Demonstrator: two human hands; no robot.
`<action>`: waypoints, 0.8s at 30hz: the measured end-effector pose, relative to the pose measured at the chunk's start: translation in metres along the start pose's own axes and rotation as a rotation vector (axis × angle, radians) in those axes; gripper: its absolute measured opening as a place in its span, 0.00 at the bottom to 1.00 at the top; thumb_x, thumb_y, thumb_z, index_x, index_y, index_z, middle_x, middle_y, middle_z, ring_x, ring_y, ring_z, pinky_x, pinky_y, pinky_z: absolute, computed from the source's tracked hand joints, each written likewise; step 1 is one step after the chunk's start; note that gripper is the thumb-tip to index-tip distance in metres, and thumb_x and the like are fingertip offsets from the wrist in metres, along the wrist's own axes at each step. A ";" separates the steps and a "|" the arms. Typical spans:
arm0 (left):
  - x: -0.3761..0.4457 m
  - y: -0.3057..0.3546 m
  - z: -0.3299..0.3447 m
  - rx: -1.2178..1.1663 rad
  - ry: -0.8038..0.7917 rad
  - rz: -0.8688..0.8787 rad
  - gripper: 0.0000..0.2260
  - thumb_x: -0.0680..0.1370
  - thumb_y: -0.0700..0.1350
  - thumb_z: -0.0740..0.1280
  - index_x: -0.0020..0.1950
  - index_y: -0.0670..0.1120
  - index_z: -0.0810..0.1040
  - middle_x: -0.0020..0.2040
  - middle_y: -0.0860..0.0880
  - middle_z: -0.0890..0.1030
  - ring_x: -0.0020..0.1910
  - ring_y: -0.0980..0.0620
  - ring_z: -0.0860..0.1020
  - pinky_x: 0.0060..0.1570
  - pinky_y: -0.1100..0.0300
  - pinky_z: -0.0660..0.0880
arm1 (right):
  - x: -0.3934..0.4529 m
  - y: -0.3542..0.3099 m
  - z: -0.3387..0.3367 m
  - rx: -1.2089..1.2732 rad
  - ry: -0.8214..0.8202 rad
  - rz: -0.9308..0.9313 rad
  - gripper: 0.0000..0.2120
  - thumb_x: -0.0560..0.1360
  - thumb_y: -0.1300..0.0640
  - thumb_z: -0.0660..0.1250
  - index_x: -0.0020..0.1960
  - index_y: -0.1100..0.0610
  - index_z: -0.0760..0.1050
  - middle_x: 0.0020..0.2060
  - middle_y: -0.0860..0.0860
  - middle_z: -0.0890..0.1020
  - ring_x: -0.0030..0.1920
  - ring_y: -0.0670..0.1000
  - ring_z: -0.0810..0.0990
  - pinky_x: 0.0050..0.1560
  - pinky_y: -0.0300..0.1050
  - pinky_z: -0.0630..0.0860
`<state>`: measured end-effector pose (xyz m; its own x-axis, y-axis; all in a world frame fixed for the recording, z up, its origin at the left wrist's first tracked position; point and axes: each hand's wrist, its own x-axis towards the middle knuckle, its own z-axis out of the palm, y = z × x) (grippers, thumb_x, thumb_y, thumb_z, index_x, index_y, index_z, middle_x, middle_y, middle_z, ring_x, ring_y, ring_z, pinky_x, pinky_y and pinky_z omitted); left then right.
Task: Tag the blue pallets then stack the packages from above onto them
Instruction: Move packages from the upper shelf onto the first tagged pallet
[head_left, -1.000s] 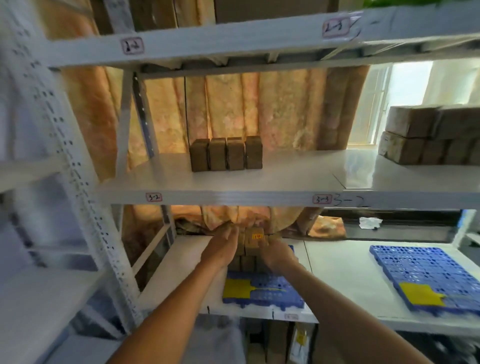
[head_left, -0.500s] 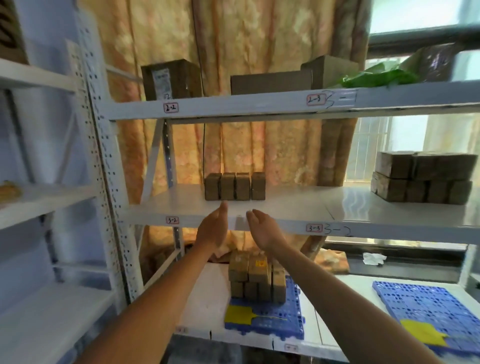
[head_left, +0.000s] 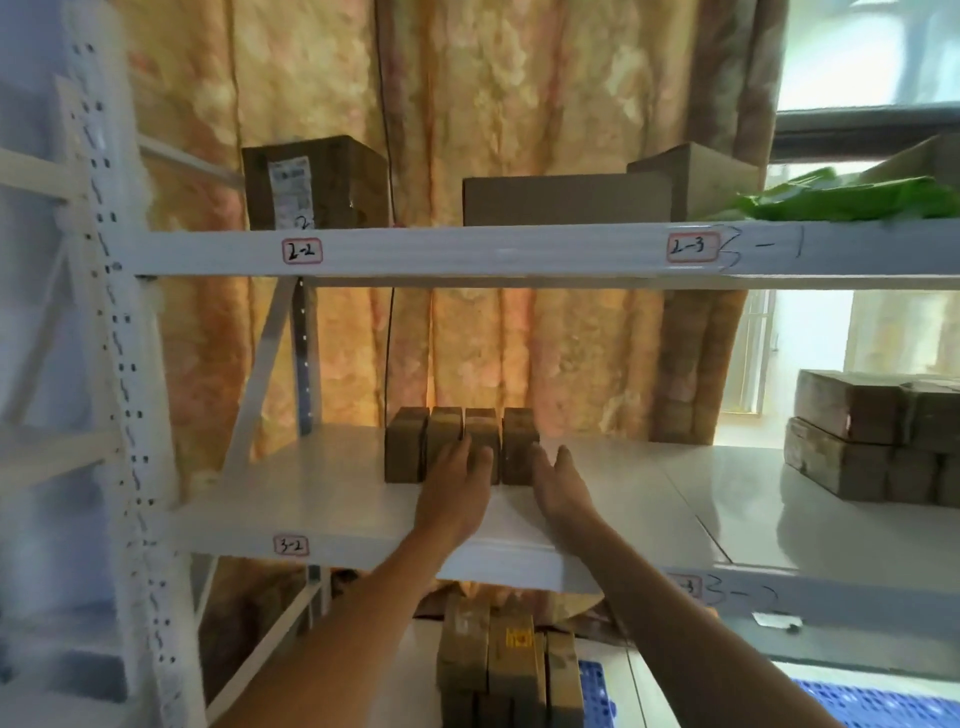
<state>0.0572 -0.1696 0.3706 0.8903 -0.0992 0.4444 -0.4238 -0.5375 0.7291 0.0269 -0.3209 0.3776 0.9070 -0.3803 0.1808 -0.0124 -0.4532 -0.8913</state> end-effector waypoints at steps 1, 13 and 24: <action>0.009 -0.002 0.005 0.066 0.025 0.032 0.30 0.81 0.65 0.52 0.81 0.53 0.62 0.80 0.50 0.65 0.78 0.46 0.65 0.74 0.45 0.67 | 0.009 0.000 0.003 0.028 0.002 0.014 0.43 0.79 0.28 0.49 0.84 0.53 0.48 0.79 0.59 0.66 0.76 0.64 0.68 0.75 0.59 0.67; 0.066 -0.015 0.041 0.098 0.171 0.168 0.29 0.73 0.68 0.59 0.69 0.55 0.74 0.69 0.50 0.71 0.67 0.47 0.73 0.59 0.60 0.68 | 0.071 0.001 0.019 0.104 0.109 0.006 0.32 0.73 0.27 0.54 0.64 0.45 0.78 0.55 0.52 0.86 0.52 0.56 0.84 0.60 0.55 0.79; -0.008 0.018 0.007 -0.608 -0.008 -0.124 0.13 0.74 0.66 0.70 0.52 0.60 0.79 0.48 0.61 0.82 0.49 0.60 0.80 0.42 0.63 0.76 | -0.006 0.003 -0.028 0.536 -0.001 -0.010 0.15 0.80 0.46 0.67 0.64 0.51 0.78 0.53 0.53 0.84 0.51 0.53 0.84 0.51 0.53 0.85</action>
<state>0.0439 -0.1838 0.3765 0.9394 -0.0740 0.3347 -0.3336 0.0279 0.9423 0.0099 -0.3425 0.3858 0.9064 -0.3772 0.1903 0.2128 0.0186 -0.9769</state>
